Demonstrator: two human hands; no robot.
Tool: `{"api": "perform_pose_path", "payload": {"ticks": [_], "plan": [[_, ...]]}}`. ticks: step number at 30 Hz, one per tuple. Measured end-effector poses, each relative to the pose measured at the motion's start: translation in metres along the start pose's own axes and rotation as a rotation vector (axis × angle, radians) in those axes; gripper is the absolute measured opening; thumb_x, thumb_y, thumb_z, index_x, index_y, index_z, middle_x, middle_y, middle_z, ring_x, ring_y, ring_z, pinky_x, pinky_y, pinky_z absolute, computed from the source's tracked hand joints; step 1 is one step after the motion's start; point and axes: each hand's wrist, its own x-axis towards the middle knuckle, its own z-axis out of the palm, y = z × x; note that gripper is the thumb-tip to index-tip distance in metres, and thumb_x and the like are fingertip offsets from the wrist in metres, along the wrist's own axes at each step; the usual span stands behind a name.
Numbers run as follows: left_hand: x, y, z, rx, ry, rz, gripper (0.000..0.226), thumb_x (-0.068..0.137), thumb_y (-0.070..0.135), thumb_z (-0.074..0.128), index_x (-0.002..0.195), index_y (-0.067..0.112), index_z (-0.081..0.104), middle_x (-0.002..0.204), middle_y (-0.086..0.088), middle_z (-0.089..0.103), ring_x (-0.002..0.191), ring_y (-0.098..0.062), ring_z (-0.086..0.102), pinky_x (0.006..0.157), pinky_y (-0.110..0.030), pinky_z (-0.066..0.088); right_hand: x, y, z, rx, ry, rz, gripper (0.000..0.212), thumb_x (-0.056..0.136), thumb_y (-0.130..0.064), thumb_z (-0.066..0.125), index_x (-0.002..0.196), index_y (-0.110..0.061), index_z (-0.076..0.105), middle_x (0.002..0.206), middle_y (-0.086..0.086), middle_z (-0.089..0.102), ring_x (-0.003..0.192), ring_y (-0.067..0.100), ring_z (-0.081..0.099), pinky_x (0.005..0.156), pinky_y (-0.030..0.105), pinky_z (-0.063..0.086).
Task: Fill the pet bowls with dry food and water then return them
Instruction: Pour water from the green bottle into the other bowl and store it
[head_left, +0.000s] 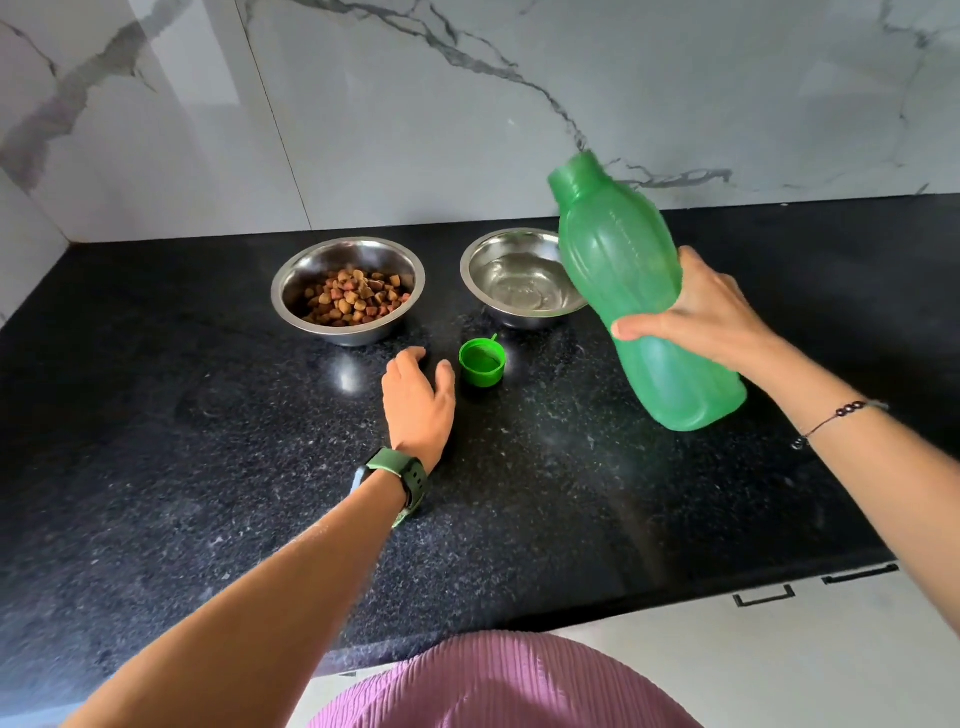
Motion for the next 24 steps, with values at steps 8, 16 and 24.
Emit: {"api": "perform_pose_path", "payload": {"ticks": [8, 16, 24], "plan": [[0.014, 0.043, 0.006, 0.474, -0.324, 0.258, 0.08, 0.081, 0.045, 0.066, 0.143, 0.012, 0.027, 0.139, -0.014, 0.038, 0.127, -0.036, 0.039, 0.1, -0.047, 0.038, -0.016, -0.011, 0.043, 0.377, 0.199, -0.007, 0.088, 0.054, -0.034, 0.085, 0.126, -0.015, 0.039, 0.111, -0.004, 0.054, 0.104, 0.017, 0.054, 0.085, 0.031, 0.047], [0.025, 0.046, 0.01, 0.671, -0.532, 0.283, 0.067, 0.088, 0.017, 0.058, 0.146, 0.024, 0.026, 0.132, -0.019, 0.043, 0.12, -0.043, 0.043, 0.095, -0.046, 0.043, -0.031, -0.024, 0.083, 0.512, 0.28, -0.045, 0.083, 0.059, -0.02, 0.087, 0.126, -0.014, 0.037, 0.107, -0.008, 0.051, 0.1, 0.009, 0.051, 0.073, 0.007, 0.039], [0.032, 0.041, 0.004, 0.704, -0.633, 0.355, 0.071, 0.084, 0.022, 0.065, 0.144, 0.014, 0.027, 0.129, -0.023, 0.042, 0.116, -0.046, 0.048, 0.094, -0.046, 0.044, -0.034, -0.024, 0.094, 0.543, 0.303, -0.071, 0.086, 0.06, -0.019, 0.087, 0.128, -0.012, 0.036, 0.111, -0.005, 0.052, 0.102, 0.009, 0.051, 0.073, -0.002, 0.037]]}}
